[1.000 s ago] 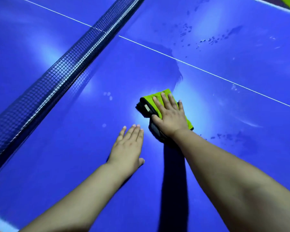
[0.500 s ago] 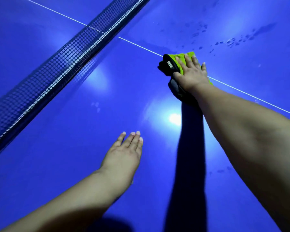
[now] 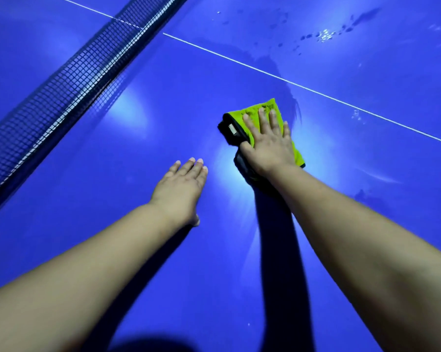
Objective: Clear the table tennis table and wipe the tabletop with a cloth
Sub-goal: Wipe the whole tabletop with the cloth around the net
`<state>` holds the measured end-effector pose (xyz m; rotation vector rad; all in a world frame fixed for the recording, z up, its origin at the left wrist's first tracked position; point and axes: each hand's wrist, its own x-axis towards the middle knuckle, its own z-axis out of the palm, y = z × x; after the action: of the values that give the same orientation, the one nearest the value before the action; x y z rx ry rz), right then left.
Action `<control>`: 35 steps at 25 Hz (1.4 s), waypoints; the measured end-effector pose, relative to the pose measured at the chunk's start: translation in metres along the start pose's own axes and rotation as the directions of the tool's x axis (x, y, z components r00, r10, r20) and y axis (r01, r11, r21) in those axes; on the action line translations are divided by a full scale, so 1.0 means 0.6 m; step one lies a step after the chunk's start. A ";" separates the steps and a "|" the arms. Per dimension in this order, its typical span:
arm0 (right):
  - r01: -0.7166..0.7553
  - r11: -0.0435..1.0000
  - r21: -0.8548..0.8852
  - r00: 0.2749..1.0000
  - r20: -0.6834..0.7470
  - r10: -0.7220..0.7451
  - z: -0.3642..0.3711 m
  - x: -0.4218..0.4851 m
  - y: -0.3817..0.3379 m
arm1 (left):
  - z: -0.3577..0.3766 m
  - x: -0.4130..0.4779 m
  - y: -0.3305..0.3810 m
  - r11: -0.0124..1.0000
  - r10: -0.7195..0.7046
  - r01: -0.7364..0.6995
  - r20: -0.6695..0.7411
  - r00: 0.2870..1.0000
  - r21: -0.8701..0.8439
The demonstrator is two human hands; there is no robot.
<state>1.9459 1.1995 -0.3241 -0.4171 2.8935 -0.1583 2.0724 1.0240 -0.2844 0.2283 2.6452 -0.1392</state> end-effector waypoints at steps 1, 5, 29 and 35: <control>0.002 1.000 -0.005 1.000 0.002 -0.002 0.008 -0.036 -0.012 | 0.007 -0.011 0.002 1.000 -0.018 0.017 -0.053 0.998 -0.024; -0.017 1.000 0.000 1.000 0.019 0.017 0.042 -0.181 -0.066 | 0.070 -0.101 0.008 0.981 -0.115 0.060 -0.299 0.947 -0.187; -0.175 0.984 -0.029 0.984 0.035 0.176 0.175 -0.723 -0.320 | 0.242 -0.491 -0.022 0.963 -0.099 -0.004 -0.364 0.926 -0.270; -0.400 0.915 0.054 0.916 0.028 0.399 0.122 -0.525 -0.207 | 0.186 -0.395 0.029 0.956 -0.044 -0.045 -0.294 0.955 -0.291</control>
<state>2.2907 1.1669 -0.3172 0.1888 2.8745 -0.1702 2.3326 0.9933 -0.2720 0.1588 2.9186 0.3160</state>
